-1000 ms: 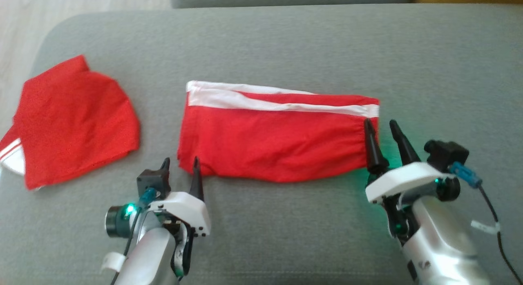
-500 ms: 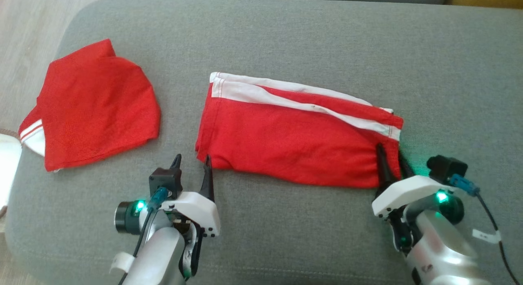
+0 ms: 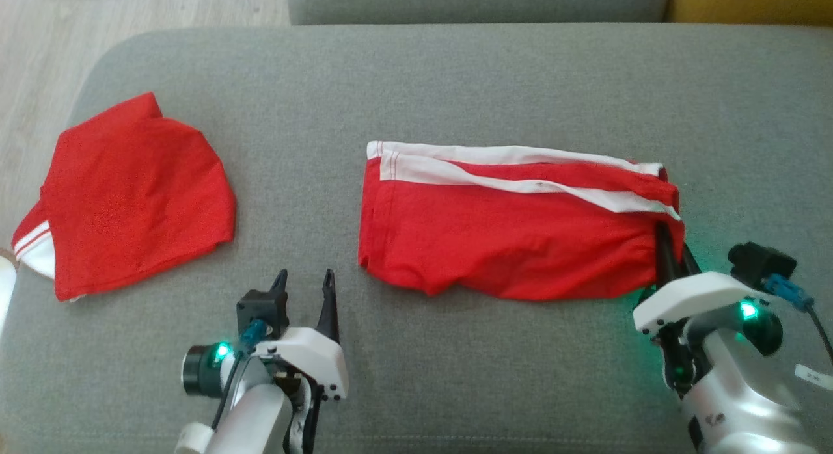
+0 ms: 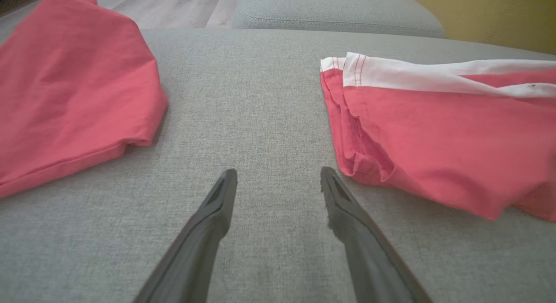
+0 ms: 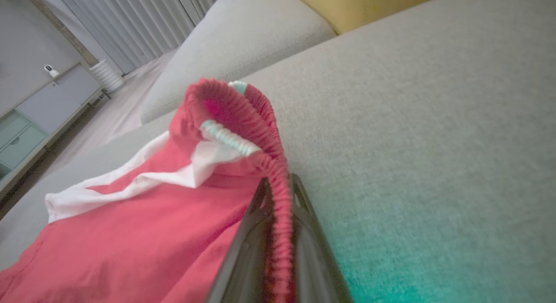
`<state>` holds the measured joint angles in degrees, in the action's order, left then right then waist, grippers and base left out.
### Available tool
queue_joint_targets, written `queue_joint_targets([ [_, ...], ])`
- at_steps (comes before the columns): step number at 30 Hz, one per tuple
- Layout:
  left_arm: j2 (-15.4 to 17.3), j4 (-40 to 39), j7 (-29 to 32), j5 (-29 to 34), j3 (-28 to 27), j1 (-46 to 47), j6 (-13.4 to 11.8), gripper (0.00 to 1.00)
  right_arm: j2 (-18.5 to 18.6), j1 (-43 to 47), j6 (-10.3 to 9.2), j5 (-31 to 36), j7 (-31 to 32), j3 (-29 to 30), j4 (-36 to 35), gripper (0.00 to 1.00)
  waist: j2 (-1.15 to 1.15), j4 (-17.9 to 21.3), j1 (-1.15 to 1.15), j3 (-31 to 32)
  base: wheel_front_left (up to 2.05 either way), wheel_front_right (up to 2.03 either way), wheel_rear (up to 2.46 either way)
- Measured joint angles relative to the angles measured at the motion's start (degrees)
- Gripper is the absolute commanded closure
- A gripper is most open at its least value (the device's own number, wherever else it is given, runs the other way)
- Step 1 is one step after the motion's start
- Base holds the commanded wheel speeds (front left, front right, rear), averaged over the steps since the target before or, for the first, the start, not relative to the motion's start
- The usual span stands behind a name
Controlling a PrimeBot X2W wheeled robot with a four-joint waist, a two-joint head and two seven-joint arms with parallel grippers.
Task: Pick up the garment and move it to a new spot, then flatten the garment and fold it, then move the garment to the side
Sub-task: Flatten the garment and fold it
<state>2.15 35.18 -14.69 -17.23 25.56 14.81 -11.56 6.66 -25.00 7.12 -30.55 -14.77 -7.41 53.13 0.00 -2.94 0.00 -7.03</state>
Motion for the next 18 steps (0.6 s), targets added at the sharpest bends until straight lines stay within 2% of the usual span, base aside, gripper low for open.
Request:
queue_joint_targets([
  [3, 0.0, -0.2, 0.0, -0.1, 0.3, -0.6, 0.0, 0.00, 0.3, 0.0, -0.01, -0.3, 0.4, -1.5, -2.2, 1.00, 0.00, 0.1, 0.00, 0.7, 0.00, 0.00, 0.00],
  [9, 0.0, -1.2, 0.0, -1.7, 2.4, -0.9, 0.5, 0.00, -0.8, 0.0, -0.01, -3.9, 5.9, -8.8, -10.2, 1.00, 0.00, -1.7, 0.00, 1.6, 0.00, 0.00, 0.00],
  [13, 0.0, -1.8, 0.0, -2.2, 3.7, -2.0, 0.5, 0.00, -1.5, 0.0, -0.01, -5.5, 8.3, -12.4, -13.8, 1.00, 0.00, -4.5, 0.00, 1.9, 0.00, 0.00, 0.00],
  [18, 0.2, -2.5, 0.0, -2.3, 5.7, -3.0, 0.5, 0.00, -2.5, -0.3, -0.01, -5.8, 9.3, -13.6, -13.1, 1.00, 0.00, -9.6, 0.00, 2.2, 0.00, 0.00, 0.00],
])
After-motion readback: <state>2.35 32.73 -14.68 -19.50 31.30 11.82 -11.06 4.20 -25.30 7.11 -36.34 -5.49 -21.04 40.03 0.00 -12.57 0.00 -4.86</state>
